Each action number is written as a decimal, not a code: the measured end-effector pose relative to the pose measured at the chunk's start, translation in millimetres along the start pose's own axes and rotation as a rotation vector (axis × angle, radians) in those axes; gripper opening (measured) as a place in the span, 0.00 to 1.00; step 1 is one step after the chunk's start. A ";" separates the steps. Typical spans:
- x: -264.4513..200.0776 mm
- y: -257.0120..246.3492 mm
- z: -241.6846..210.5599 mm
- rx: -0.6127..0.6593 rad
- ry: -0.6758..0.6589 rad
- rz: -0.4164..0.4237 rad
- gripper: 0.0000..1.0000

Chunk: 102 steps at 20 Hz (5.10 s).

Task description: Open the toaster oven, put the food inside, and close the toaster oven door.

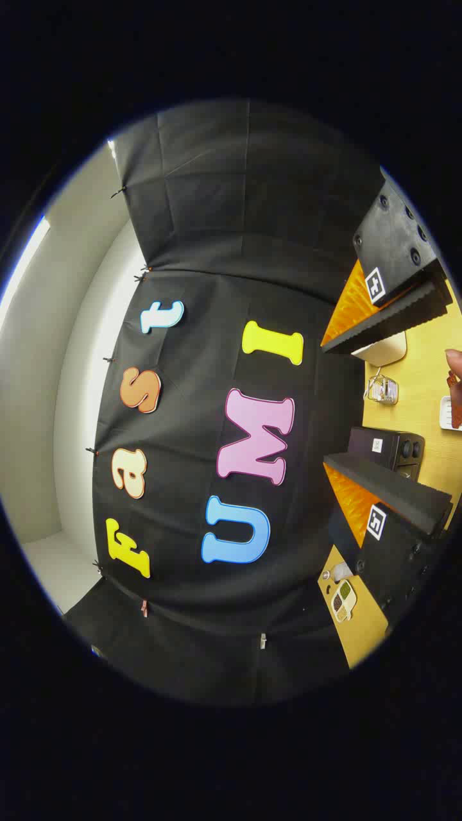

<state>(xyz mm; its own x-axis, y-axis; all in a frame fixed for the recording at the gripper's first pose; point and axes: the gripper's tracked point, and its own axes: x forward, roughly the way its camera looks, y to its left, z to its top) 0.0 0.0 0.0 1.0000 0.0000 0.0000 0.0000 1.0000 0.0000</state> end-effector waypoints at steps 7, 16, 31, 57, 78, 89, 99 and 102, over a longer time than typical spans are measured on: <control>-11.3 7.4 0.3 -0.001 0.002 0.005 0.97; -18.5 13.6 1.0 -0.005 -0.002 0.011 0.97; -20.1 36.6 -24.6 0.010 0.023 0.046 0.97; 92.2 249.0 -217.4 0.158 0.290 0.132 0.98; 60.4 252.6 -281.2 0.160 0.430 0.037 0.98; 8.4 256.1 -309.4 0.149 0.522 0.062 0.98; -33.0 261.8 -354.2 0.141 0.683 0.097 0.98; -42.8 255.7 -369.0 0.141 0.744 0.088 0.98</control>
<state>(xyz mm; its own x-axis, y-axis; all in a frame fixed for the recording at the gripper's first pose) -42.8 255.7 -369.0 0.7326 0.1297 -0.6682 -0.0295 0.9868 0.1591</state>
